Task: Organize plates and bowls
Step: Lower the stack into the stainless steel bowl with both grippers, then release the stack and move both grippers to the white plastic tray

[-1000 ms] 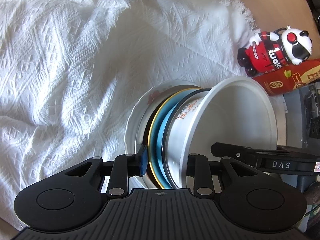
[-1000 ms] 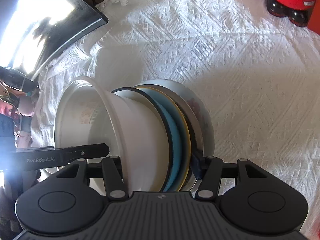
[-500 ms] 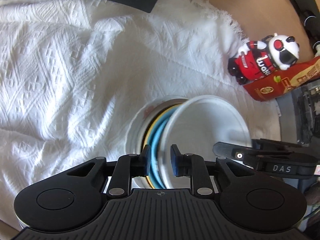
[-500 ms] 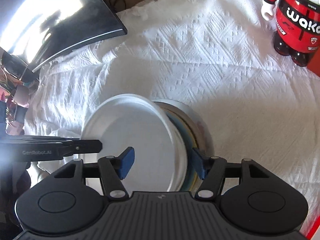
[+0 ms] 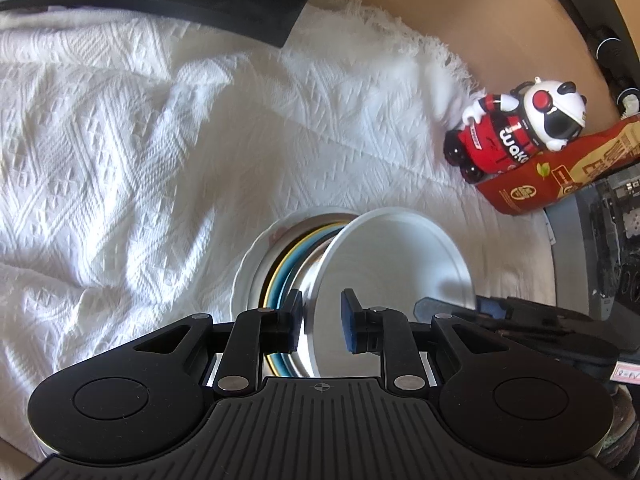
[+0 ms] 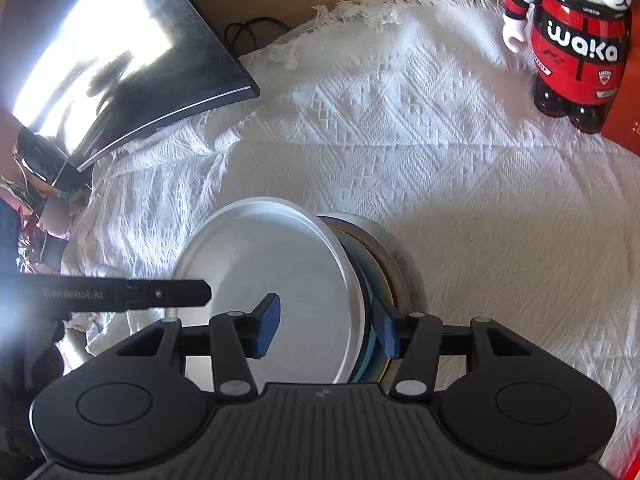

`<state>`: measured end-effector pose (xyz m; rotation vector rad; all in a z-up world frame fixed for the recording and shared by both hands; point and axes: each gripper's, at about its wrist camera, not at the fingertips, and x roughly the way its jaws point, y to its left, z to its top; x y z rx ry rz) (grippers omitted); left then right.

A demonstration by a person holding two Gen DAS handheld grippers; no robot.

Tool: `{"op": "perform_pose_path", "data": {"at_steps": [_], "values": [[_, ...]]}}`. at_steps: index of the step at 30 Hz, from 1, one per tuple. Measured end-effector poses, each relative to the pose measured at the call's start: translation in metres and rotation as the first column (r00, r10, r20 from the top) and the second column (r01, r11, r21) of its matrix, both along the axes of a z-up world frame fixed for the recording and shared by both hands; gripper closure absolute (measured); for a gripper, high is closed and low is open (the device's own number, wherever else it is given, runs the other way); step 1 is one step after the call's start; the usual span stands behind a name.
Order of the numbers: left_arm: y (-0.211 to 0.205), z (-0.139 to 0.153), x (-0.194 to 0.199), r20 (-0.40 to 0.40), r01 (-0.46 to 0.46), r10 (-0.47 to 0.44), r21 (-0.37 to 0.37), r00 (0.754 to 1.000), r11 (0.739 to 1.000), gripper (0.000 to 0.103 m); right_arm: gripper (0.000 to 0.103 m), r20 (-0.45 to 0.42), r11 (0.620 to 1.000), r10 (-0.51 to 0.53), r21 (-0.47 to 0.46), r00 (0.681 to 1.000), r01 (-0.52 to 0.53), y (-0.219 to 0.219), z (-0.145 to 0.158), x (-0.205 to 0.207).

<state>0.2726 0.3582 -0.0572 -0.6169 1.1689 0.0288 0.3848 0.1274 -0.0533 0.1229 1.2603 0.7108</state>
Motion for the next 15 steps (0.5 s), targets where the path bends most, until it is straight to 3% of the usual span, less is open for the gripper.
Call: {"op": "perform_pose_path", "data": {"at_steps": [5, 9, 12, 15], "values": [[-0.01, 0.013, 0.001, 0.028, -0.012, 0.009, 0.124, 1.0, 0.992, 0.081, 0.052, 0.03, 1.0, 0.005, 0.01, 1.0, -0.005, -0.003, 0.004, -0.003], [-0.019, 0.03, 0.001, 0.072, -0.03, 0.017, 0.175, 0.997, 0.984, 0.081, 0.052, 0.14, 1.0, 0.006, 0.008, 0.99, -0.007, -0.011, 0.022, -0.012], [-0.034, 0.054, 0.0, 0.154, -0.053, 0.015, 0.245, 0.988, 0.968, 0.081, 0.052, 0.222, 1.0, -0.022, 0.016, 0.975, 0.019, -0.027, 0.036, -0.017], [-0.057, 0.075, 0.007, 0.232, -0.015, -0.047, 0.255, 0.971, 0.967, 0.081, 0.046, 0.306, 0.998, -0.063, 0.017, 0.95, 0.061, -0.053, 0.05, -0.023]]}}
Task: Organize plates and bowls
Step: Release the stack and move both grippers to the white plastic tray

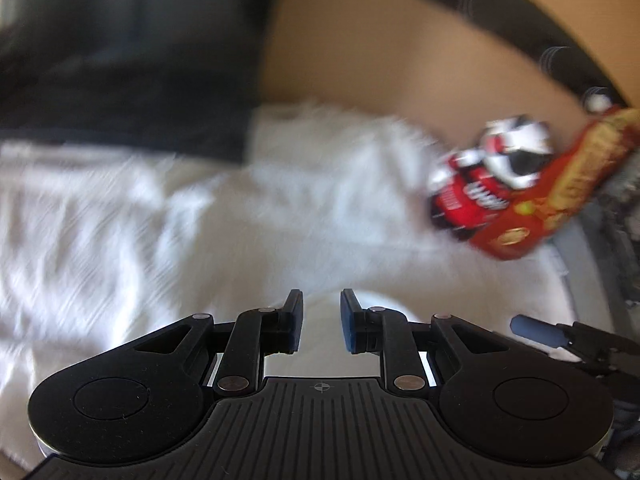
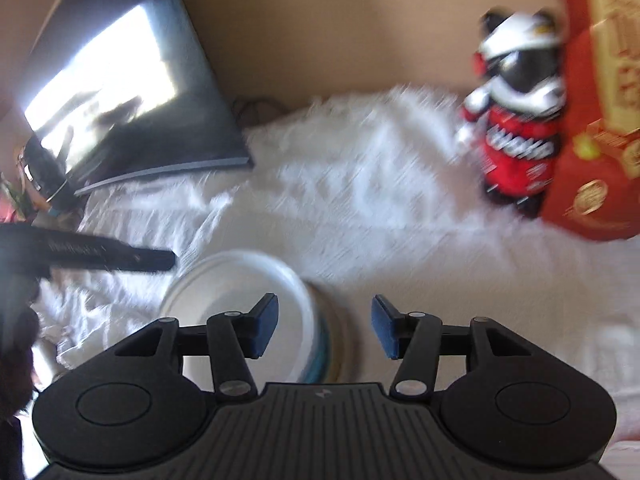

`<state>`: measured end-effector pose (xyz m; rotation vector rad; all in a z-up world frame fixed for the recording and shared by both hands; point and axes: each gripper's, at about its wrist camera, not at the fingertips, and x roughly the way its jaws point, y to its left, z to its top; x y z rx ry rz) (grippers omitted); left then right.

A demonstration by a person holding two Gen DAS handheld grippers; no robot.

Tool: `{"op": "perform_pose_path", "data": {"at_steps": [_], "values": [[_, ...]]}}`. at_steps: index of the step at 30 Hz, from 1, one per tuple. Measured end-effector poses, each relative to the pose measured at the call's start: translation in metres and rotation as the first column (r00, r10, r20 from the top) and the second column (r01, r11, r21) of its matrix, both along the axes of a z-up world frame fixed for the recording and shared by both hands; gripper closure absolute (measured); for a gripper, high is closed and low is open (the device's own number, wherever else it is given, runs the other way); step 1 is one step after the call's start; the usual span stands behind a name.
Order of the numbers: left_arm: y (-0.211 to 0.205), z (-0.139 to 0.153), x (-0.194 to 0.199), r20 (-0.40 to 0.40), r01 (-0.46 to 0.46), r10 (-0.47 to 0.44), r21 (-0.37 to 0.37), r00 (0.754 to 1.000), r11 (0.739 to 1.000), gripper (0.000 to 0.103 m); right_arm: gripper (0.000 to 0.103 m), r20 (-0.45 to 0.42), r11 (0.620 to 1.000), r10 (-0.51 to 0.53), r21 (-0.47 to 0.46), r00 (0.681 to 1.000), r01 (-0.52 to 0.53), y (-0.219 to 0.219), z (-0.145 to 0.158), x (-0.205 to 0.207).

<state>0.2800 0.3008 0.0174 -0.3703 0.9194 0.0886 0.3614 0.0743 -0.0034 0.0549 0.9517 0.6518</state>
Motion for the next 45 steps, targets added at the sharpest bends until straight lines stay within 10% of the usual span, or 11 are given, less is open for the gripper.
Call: {"op": "perform_pose_path", "data": {"at_steps": [7, 13, 17, 24, 28, 32, 35, 42, 45], "values": [[-0.125, -0.003, 0.047, 0.013, 0.369, -0.368, -0.023, 0.93, 0.929, 0.081, 0.028, 0.128, 0.974, -0.218, -0.029, 0.968, 0.223, -0.1, 0.012, -0.019], [-0.256, -0.037, 0.079, -0.051, 0.645, -0.646, -0.038, 0.762, 0.763, 0.081, 0.023, 0.238, 0.866, -0.452, -0.114, 0.86, 0.487, -0.205, -0.003, -0.051], [-0.332, -0.059, 0.093, -0.087, 0.772, -0.769, -0.001, 0.634, 0.636, 0.081, 0.023, 0.288, 0.724, -0.637, -0.096, 0.715, 0.683, -0.275, -0.021, -0.084], [-0.408, -0.101, 0.108, -0.209, 0.868, -0.843, 0.087, 0.496, 0.489, 0.079, 0.023, -0.064, 0.58, -0.813, -0.015, 0.578, 0.814, -0.364, -0.071, -0.127], [-0.434, -0.128, 0.117, -0.276, 0.89, -0.848, 0.081, 0.452, 0.448, 0.078, 0.023, -0.274, 0.534, -0.809, 0.028, 0.521, 0.845, -0.374, -0.107, -0.137], [-0.447, -0.148, 0.125, -0.313, 0.898, -0.85, 0.024, 0.424, 0.44, 0.077, 0.029, -0.381, 0.528, -0.77, 0.069, 0.511, 0.847, -0.369, -0.124, -0.135], [-0.44, -0.153, 0.126, -0.302, 0.88, -0.84, -0.002, 0.452, 0.474, 0.08, 0.053, -0.39, 0.569, -0.746, 0.045, 0.539, 0.821, -0.361, -0.131, -0.122], [-0.359, -0.145, 0.116, -0.272, 0.686, -0.676, -0.07, 0.685, 0.724, 0.082, 0.061, -0.29, 0.711, -0.673, -0.001, 0.68, 0.703, -0.333, -0.121, -0.082], [-0.315, -0.141, 0.098, -0.284, 0.596, -0.598, -0.101, 0.75, 0.796, 0.082, 0.061, -0.258, 0.778, -0.607, 0.0, 0.751, 0.628, -0.312, -0.116, -0.056]]}}
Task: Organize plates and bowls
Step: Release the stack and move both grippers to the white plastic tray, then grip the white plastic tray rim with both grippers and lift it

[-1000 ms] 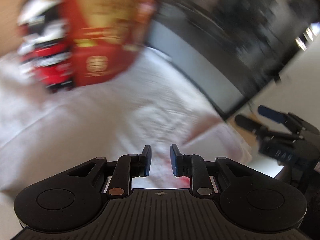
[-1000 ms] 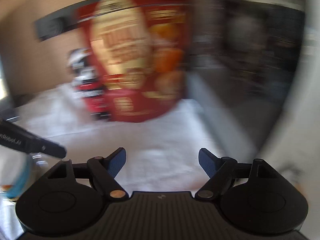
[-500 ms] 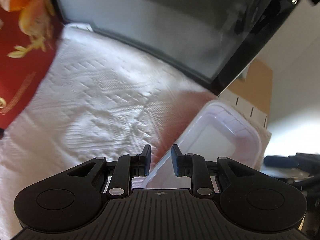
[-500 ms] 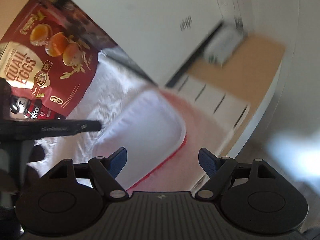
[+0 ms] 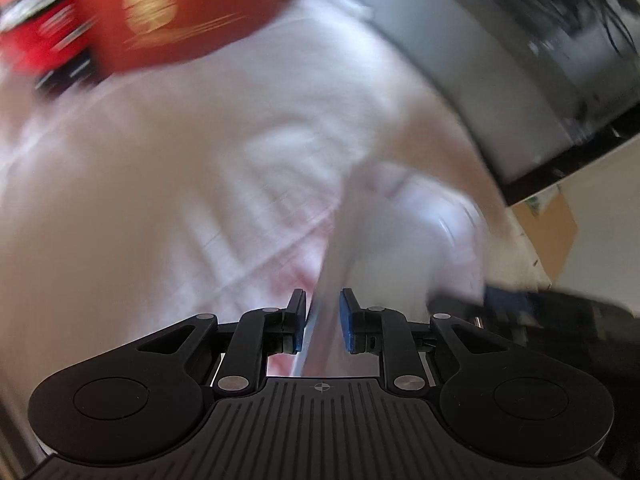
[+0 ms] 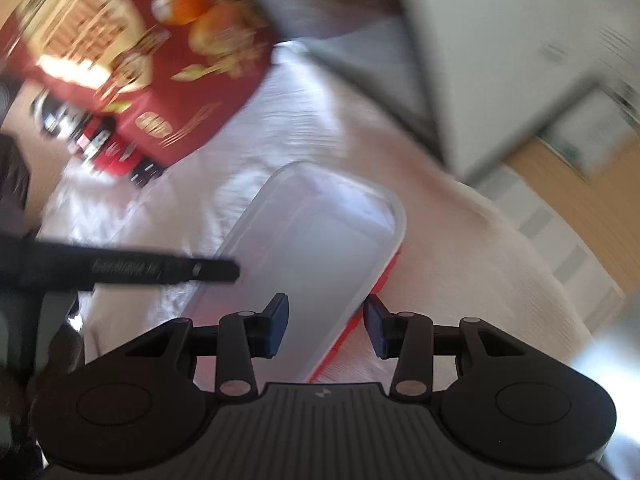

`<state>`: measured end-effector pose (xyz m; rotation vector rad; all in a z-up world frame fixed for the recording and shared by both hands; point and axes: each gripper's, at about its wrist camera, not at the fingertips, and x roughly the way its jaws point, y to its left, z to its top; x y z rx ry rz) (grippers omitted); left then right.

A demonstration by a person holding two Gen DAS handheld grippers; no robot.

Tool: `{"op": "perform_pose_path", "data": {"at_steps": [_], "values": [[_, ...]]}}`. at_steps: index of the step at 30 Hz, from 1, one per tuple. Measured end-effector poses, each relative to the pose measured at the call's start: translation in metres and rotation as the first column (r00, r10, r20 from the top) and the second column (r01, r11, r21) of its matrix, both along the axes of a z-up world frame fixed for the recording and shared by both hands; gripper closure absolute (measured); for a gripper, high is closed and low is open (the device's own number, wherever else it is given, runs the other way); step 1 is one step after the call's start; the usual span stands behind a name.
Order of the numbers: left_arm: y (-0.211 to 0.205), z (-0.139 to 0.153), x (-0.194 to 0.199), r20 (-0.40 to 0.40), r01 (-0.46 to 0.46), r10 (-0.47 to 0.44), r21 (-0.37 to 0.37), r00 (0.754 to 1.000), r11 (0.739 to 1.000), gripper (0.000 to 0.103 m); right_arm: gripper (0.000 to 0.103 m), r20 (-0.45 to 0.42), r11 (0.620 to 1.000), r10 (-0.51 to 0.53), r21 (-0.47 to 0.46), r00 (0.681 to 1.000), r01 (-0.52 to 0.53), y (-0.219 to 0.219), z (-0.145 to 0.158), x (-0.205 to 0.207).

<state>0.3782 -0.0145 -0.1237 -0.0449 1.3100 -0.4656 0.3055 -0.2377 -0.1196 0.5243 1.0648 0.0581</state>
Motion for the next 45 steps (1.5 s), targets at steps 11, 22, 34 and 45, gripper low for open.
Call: {"op": "perform_pose_path", "data": {"at_steps": [11, 22, 34, 45], "values": [[0.113, -0.017, -0.058, -0.129, -0.387, 0.384, 0.007, 0.914, 0.922, 0.085, 0.06, 0.027, 0.896, 0.444, -0.015, 0.896, -0.444, 0.123, 0.015, 0.072], [0.107, -0.026, -0.062, -0.117, -0.347, 0.339, -0.061, 0.934, 0.936, 0.085, 0.059, -0.094, 0.902, 0.428, -0.025, 0.899, -0.432, 0.137, -0.006, 0.065], [0.168, 0.117, -0.116, 0.155, -0.254, 0.293, -0.227, 0.944, 0.94, 0.085, 0.059, 0.18, 0.935, 0.346, -0.14, 0.921, -0.325, 0.153, 0.12, 0.03], [0.323, 0.171, -0.155, 0.22, -0.465, 0.502, -0.202, 0.836, 0.862, 0.085, 0.059, 0.341, 0.836, 0.531, -0.063, 0.776, -0.544, 0.292, 0.188, 0.039]]}}
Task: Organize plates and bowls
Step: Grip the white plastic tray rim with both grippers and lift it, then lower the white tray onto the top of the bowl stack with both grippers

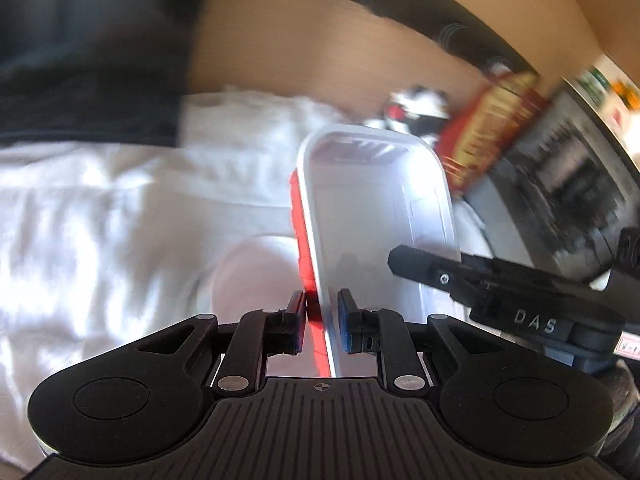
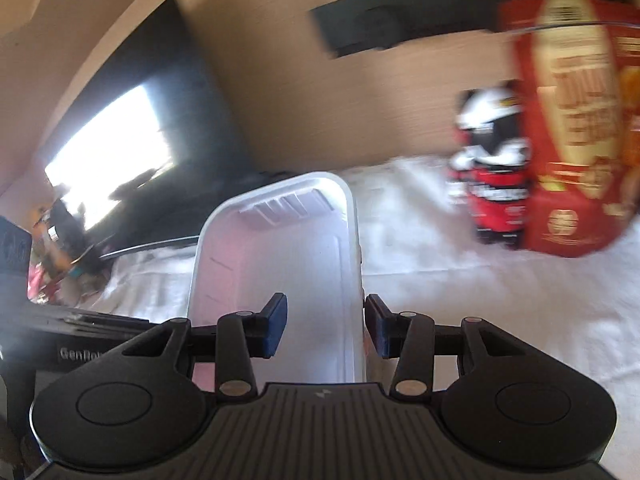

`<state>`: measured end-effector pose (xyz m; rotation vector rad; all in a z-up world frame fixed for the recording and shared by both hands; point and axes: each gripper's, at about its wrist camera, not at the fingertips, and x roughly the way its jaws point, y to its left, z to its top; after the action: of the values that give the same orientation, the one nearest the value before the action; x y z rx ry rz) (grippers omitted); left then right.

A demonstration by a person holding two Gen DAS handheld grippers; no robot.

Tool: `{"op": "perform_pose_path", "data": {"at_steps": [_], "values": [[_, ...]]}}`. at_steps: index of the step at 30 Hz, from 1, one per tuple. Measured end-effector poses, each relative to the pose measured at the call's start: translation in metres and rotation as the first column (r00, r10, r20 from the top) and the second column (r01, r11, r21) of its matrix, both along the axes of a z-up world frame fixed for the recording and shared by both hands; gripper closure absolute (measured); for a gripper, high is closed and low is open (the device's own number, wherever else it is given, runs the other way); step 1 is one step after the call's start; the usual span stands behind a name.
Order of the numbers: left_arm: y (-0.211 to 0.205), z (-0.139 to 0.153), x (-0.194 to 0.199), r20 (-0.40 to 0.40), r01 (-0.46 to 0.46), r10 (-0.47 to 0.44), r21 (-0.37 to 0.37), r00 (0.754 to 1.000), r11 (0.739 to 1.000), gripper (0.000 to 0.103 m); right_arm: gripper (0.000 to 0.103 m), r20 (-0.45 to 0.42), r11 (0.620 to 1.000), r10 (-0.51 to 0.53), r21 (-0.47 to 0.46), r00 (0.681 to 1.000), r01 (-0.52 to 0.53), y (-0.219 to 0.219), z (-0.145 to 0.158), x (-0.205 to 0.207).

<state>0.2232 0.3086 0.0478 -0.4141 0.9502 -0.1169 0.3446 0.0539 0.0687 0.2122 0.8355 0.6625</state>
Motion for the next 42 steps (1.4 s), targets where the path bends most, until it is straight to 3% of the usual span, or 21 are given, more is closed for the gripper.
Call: {"op": "perform_pose_path", "data": {"at_steps": [7, 12, 19, 25, 36, 42], "values": [[0.025, -0.037, 0.007, -0.099, -0.076, 0.07, -0.051, 0.993, 0.996, 0.084, 0.059, -0.079, 0.997, 0.061, -0.038, 0.995, -0.064, 0.061, -0.025, 0.006], [0.029, -0.059, 0.02, -0.139, -0.089, 0.076, -0.093, 0.987, 0.992, 0.084, 0.059, -0.16, 0.996, 0.032, -0.072, 0.987, -0.044, 0.064, -0.045, 0.018], [0.037, -0.071, 0.037, -0.153, -0.124, 0.109, -0.09, 0.982, 0.988, 0.084, 0.058, -0.227, 0.997, 0.002, -0.075, 0.974, -0.019, 0.062, -0.067, 0.038], [0.041, -0.069, 0.035, -0.159, -0.131, 0.11, -0.126, 0.981, 0.983, 0.084, 0.055, -0.185, 0.997, 0.024, -0.067, 0.982, -0.037, 0.053, -0.061, 0.032], [0.045, -0.068, 0.028, -0.167, -0.135, 0.108, -0.161, 0.98, 0.978, 0.084, 0.053, -0.228, 0.996, 0.07, -0.03, 0.971, -0.078, 0.05, -0.062, 0.03], [0.04, -0.069, 0.033, -0.169, -0.128, 0.1, -0.165, 0.98, 0.978, 0.084, 0.053, -0.216, 0.997, 0.05, -0.053, 0.975, -0.063, 0.049, -0.063, 0.033]]}}
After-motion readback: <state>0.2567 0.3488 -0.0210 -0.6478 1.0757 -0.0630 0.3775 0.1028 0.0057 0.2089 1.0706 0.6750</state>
